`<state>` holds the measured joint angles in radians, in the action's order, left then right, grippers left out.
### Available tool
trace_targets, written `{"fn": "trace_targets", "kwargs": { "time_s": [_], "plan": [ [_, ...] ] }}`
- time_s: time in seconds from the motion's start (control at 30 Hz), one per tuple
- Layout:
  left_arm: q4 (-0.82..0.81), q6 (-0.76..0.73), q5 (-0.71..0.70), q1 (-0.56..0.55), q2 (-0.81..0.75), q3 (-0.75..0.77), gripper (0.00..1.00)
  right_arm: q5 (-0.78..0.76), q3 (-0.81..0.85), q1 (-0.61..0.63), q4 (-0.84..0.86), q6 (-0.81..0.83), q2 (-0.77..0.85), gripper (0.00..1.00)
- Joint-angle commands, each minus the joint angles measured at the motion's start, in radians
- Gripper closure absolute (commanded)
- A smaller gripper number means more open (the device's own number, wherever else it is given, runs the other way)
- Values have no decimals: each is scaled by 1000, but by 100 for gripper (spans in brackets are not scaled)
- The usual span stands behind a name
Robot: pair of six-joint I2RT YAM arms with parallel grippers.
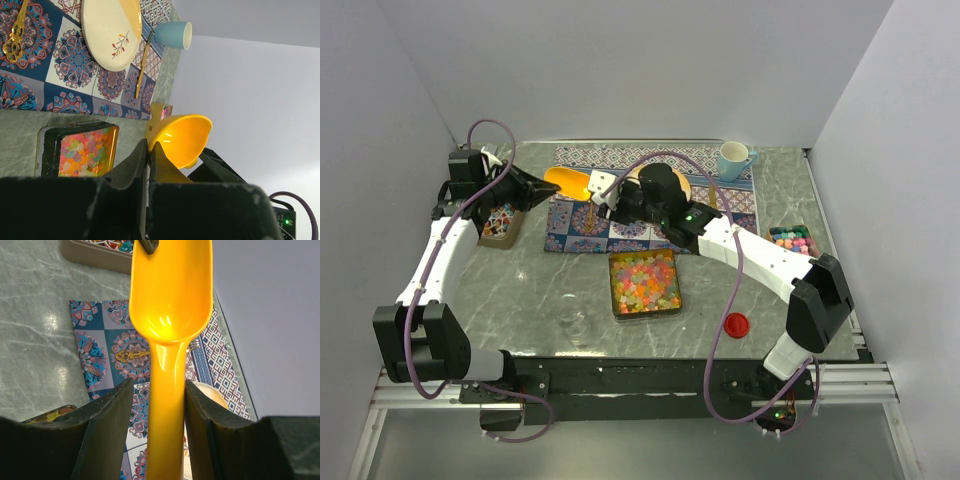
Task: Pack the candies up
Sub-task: Pick up the spatula from the center of the board.
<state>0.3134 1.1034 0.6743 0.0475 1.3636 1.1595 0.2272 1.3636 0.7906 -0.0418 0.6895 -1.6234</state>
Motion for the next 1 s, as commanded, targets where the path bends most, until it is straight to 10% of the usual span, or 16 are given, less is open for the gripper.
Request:
{"fn": "trace_targets", "kwargs": {
  "time_s": [0.0,0.3,0.47,0.6,0.67,0.73,0.77,0.97],
  "plan": [
    [-40,-2,21,2,-40,3,99,23,55,12,71,-4,-6,50],
    [-63,0,30,2,-6,17,99,78,121,16,8,16,-36,57],
    [-76,-16,39,5,19,62,99,104,164,15,-88,57,-59,91],
    [-89,-31,57,29,26,88,98,104,117,1,-125,87,-23,100],
    [-124,-22,71,38,23,86,86,106,97,-7,-156,90,3,100],
    [-155,-33,85,41,14,80,37,89,95,-16,-182,85,25,100],
    [-169,-46,90,43,11,86,28,86,97,-24,-211,79,34,100],
    [-122,-216,114,68,-3,152,17,142,184,-131,-580,186,97,100]
  ]
}}
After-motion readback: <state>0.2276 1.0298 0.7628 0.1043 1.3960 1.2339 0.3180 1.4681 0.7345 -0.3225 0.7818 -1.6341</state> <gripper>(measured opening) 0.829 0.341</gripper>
